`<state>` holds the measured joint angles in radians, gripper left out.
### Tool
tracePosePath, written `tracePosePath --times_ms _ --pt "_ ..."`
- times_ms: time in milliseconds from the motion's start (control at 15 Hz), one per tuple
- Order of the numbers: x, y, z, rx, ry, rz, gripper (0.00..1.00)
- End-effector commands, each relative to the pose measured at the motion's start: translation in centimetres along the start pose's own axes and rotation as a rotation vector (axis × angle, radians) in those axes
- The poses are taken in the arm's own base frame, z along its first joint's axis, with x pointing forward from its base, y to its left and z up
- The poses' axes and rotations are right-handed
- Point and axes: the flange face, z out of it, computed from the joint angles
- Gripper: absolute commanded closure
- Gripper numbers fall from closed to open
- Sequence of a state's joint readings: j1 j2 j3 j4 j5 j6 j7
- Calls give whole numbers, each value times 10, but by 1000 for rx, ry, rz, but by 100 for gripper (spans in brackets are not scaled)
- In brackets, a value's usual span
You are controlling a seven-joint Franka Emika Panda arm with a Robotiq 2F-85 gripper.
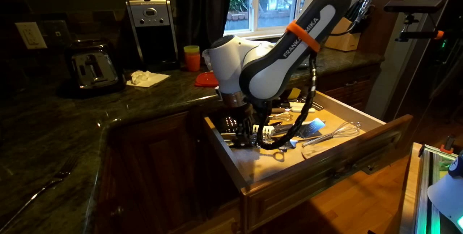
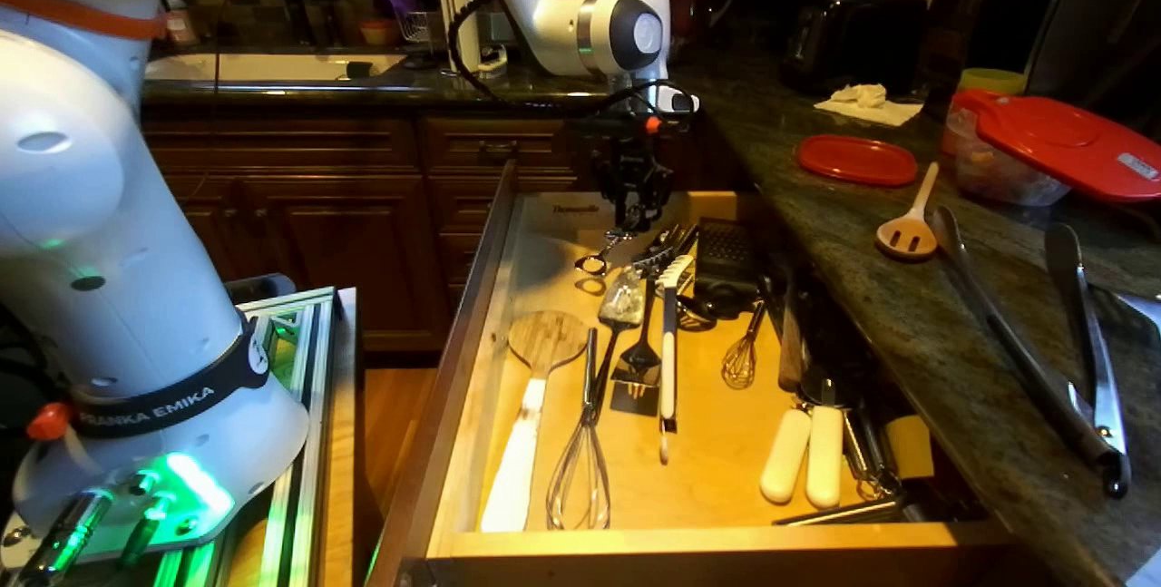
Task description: Remove the bottle opener from the drawer and place it on the red lid on the counter
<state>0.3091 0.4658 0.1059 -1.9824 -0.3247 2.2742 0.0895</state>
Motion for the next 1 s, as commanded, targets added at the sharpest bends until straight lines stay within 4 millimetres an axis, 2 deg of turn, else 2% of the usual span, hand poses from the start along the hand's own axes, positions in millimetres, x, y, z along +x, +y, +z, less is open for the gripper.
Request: tracePosePath --times_ms 0,200,533,800,867,933 --pt "-28 3 -26 0 1 -57 79" --pt "-38 8 -62 -16 6 -139 79" --pt "-47 44 -128 -78 -94 -260 79" --pt "-28 84 -170 -110 -138 -374 79" --pt "-42 71 -159 -98 -119 -318 54" --pt "-38 79 -168 -101 -114 -335 54"
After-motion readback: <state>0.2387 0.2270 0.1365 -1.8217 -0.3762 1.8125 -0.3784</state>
